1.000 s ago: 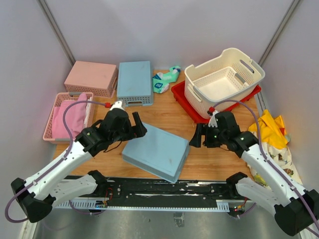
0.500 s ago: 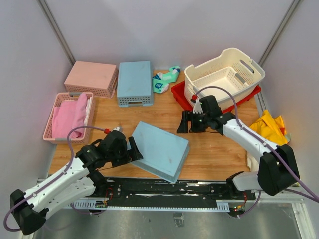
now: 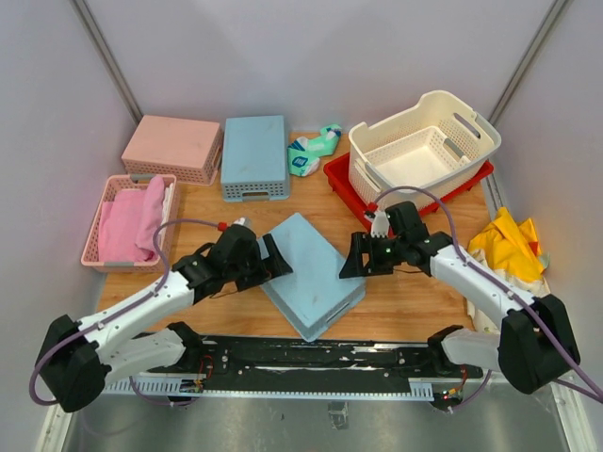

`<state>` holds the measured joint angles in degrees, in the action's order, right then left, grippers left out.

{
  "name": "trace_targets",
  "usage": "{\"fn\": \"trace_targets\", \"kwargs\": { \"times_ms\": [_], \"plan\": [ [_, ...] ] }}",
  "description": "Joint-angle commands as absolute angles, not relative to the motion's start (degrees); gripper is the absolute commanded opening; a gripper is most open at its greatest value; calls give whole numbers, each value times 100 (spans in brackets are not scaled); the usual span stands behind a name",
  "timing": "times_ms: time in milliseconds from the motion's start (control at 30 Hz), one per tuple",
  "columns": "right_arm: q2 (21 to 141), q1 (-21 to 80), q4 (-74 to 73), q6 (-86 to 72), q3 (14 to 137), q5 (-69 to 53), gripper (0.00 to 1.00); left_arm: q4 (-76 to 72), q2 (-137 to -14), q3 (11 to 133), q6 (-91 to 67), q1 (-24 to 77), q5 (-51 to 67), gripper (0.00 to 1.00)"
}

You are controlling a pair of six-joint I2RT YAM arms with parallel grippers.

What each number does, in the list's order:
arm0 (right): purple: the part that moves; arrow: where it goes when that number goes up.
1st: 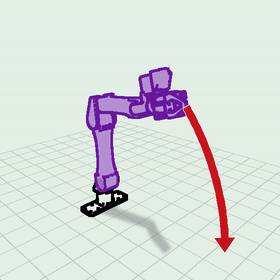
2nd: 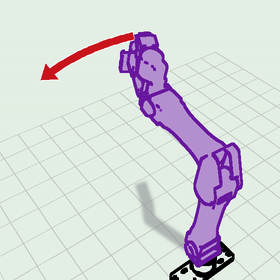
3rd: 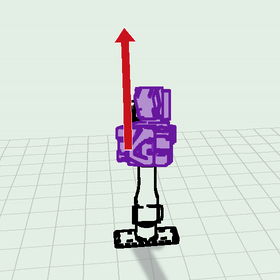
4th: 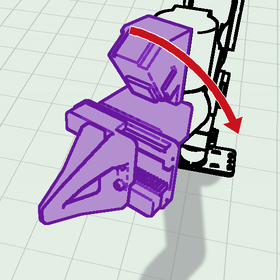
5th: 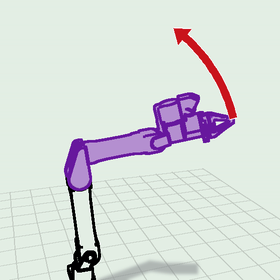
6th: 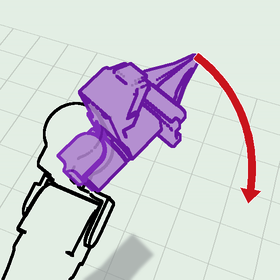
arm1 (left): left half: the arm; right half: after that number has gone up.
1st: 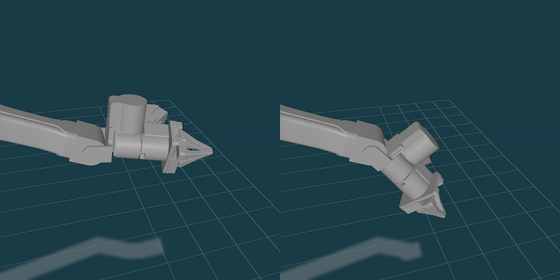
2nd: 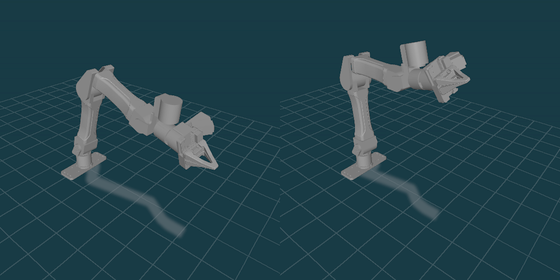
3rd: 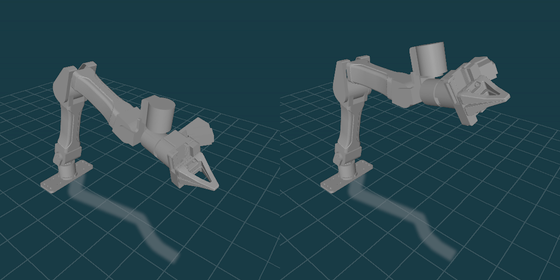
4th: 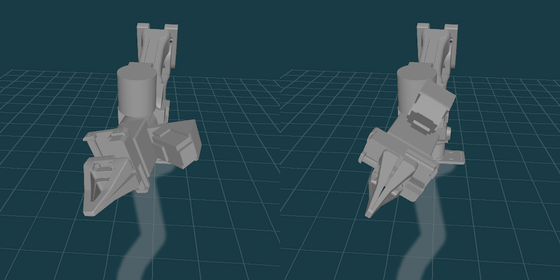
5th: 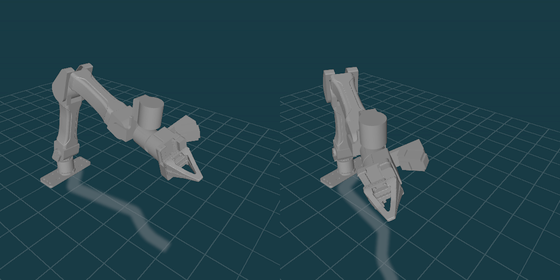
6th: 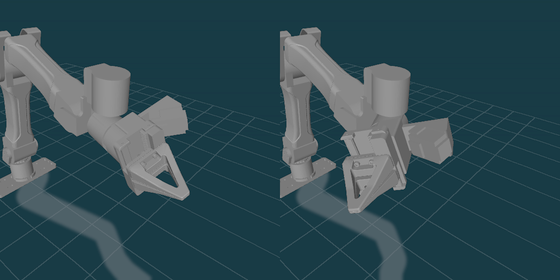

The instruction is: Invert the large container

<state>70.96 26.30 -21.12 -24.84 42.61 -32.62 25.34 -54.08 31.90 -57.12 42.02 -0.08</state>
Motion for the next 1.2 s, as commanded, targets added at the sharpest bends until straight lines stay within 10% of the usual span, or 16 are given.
{"fn": "trace_targets", "kwargs": {
  "times_ms": [0, 233, 500, 1167],
  "plan": [
    [6638, 2557, -2166, -2775, 3938, -3862, 77, 1746, -6009, 4101, -5179, 3894, -145, 99],
    [6225, 2838, -1340, -3622, 3485, -4444, 76, 1957, -6645, 5054, -4469, 3367, -162, 99],
    [6319, 2563, -1939, -3187, 4123, -2398, 76, 3429, -6117, 6058, -3920, 3358, -1014, 99],
    [10426, 4435, 717, -4874, 6772, -2669, 73, 4168, -5230, 6996, -3729, 3357, -988, 99]
  ]
}}
